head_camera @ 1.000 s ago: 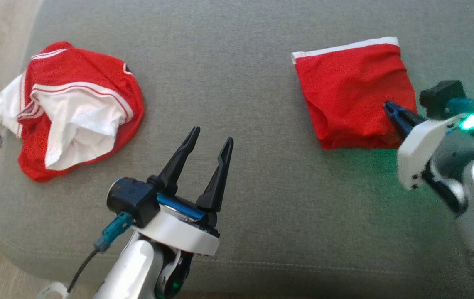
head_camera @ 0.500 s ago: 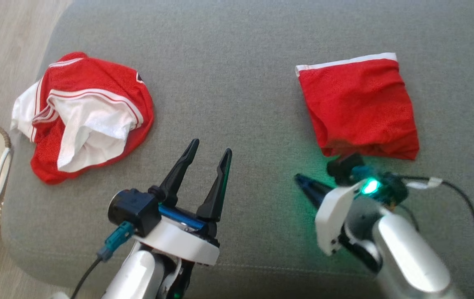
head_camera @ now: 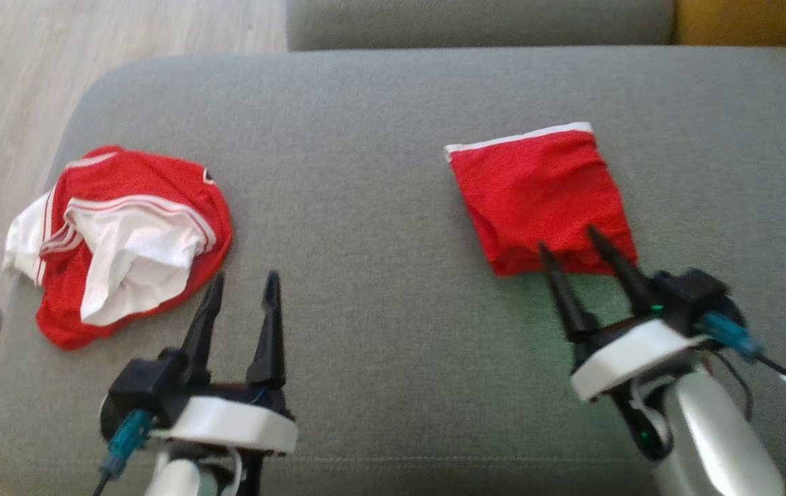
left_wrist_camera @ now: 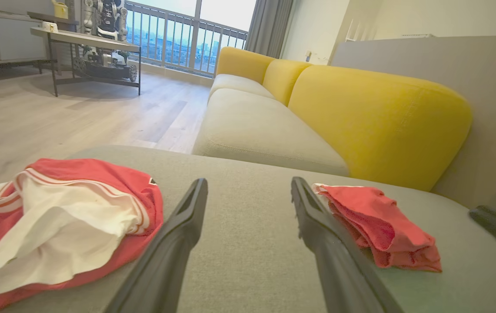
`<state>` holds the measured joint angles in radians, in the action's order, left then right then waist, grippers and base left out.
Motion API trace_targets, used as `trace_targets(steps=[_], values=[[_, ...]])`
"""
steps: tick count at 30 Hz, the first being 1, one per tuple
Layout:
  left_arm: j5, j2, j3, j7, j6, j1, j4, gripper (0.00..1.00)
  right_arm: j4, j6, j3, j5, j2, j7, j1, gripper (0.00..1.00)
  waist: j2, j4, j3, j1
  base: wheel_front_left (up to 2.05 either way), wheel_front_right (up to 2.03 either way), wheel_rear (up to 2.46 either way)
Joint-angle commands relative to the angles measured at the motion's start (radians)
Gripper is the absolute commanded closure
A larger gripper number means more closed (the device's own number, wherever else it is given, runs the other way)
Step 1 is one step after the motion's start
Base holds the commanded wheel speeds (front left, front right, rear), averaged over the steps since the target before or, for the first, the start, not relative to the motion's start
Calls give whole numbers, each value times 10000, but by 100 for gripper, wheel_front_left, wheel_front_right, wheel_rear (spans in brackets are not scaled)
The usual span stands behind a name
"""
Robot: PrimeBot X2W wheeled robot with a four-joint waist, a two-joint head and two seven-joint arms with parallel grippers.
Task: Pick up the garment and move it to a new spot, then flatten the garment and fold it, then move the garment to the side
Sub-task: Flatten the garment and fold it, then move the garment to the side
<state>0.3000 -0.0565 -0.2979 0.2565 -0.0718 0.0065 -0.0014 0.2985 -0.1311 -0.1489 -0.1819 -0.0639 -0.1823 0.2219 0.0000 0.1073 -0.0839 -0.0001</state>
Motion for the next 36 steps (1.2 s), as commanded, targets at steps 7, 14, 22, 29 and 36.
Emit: trace_targets(steps=[7, 14, 22, 29, 36], values=[[-791, -156, 1073, 53, -226, 568, -302, 0, -475, 4, 1110, 380, 133, -784, -470, 0, 0, -519, 893, 1, 0, 0, 0], [-2168, -341, 1285, 53, -239, 1081, -909, 0, -1037, 4, 1557, 931, 135, -792, -1338, 0, 0, -690, 1107, 1, 0, 0, 0], [-2243, -237, 1448, 53, -80, 1500, -691, 0, -1043, 4, 1472, 1180, 136, -794, -1960, 0, 0, -693, 1260, 1, 0, 0, 0], [-2215, -140, 1619, 53, 36, 1490, -415, 0, -910, 4, 1418, 1180, 136, -794, -2022, 0, 0, -660, 1316, 1, 0, 0, 0], [-2242, -59, 1666, 53, 95, 1448, -227, 0, -833, 4, 1437, 1167, 137, -794, -1971, 0, 0, -649, 1300, 1, 0, 0, 0]])
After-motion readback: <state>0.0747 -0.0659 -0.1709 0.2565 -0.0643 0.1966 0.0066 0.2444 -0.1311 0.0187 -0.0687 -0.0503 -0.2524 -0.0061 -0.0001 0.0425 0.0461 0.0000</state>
